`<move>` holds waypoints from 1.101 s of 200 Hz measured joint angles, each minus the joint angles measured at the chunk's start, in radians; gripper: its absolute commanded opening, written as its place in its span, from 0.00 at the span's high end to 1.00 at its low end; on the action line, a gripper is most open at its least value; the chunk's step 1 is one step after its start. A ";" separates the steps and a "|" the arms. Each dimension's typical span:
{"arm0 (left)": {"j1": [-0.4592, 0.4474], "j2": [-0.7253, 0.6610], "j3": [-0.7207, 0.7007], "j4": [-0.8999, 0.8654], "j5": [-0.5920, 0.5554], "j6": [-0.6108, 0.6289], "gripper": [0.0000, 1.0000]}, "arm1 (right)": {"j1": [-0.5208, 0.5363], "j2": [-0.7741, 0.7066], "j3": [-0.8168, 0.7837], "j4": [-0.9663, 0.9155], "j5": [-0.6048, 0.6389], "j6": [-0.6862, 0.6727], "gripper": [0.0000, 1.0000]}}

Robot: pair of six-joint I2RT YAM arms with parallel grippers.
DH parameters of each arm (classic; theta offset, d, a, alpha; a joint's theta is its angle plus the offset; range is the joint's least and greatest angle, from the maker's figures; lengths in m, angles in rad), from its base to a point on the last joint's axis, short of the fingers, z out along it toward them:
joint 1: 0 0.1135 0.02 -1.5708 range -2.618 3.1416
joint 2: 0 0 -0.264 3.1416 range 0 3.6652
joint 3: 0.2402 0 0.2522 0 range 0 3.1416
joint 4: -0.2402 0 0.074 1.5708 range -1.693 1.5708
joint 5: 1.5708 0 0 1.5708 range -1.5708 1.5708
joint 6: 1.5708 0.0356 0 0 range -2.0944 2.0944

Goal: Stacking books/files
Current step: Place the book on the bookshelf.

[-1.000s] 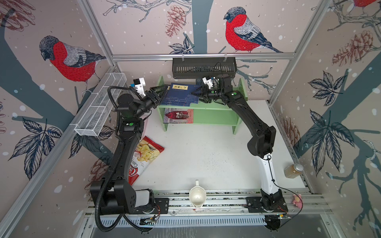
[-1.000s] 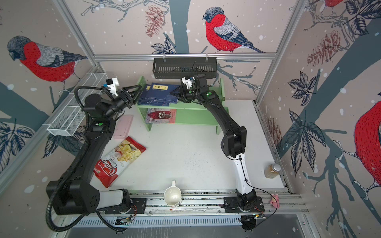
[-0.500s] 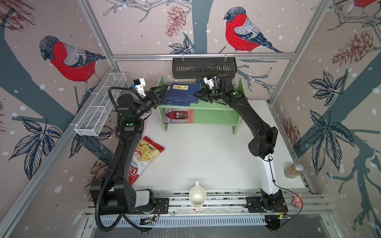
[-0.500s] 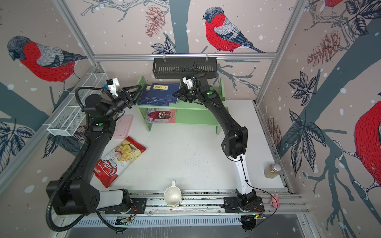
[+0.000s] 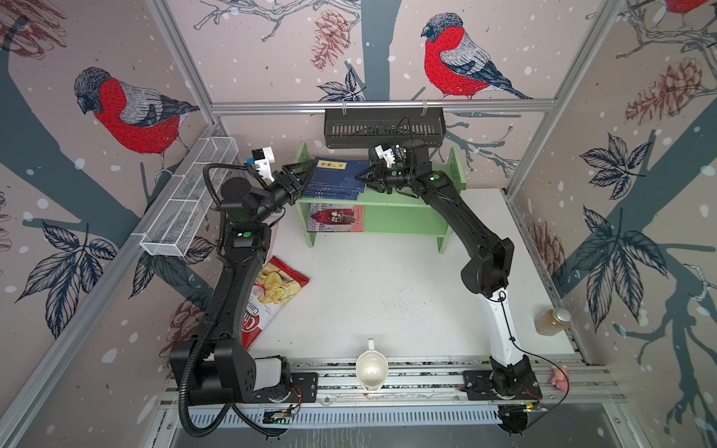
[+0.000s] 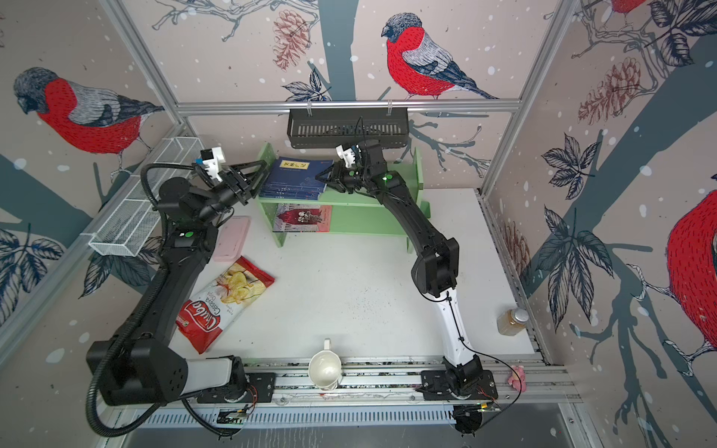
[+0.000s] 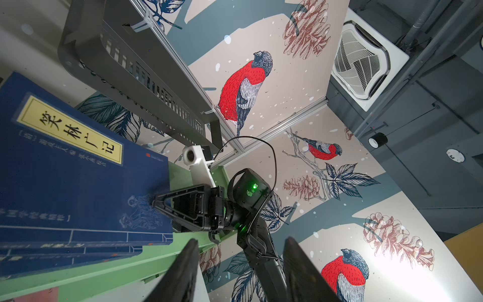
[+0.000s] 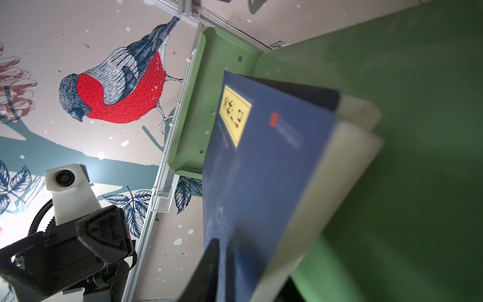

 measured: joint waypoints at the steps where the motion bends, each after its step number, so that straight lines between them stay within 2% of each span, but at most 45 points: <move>1: 0.000 0.000 0.000 0.000 0.000 0.000 0.47 | 0.000 0.000 0.000 0.001 0.000 0.000 0.57; 32: 0.000 -0.007 -0.004 0.002 0.000 0.000 0.47 | -0.008 -0.012 0.000 0.002 0.020 0.000 0.52; 69: 0.000 -0.015 -0.020 0.007 0.001 -0.008 0.47 | -0.020 -0.055 -0.005 -0.044 0.066 -0.023 0.53; 95: 0.000 -0.017 -0.023 0.007 0.002 -0.008 0.47 | -0.013 -0.062 -0.012 -0.083 0.072 -0.052 0.60; 122: 0.000 -0.021 -0.023 0.008 0.002 -0.009 0.47 | -0.007 -0.062 -0.021 -0.129 0.086 -0.079 0.77; 149: 0.000 -0.021 -0.023 0.008 0.001 -0.012 0.47 | -0.006 -0.062 -0.026 -0.147 0.094 -0.091 0.83; 194: 0.000 -0.021 -0.024 0.008 0.001 -0.015 0.47 | 0.001 -0.038 -0.008 -0.124 0.093 -0.091 0.82; 220: 0.000 -0.020 -0.024 0.008 0.001 -0.019 0.47 | 0.010 -0.015 0.009 -0.106 0.092 -0.081 0.72</move>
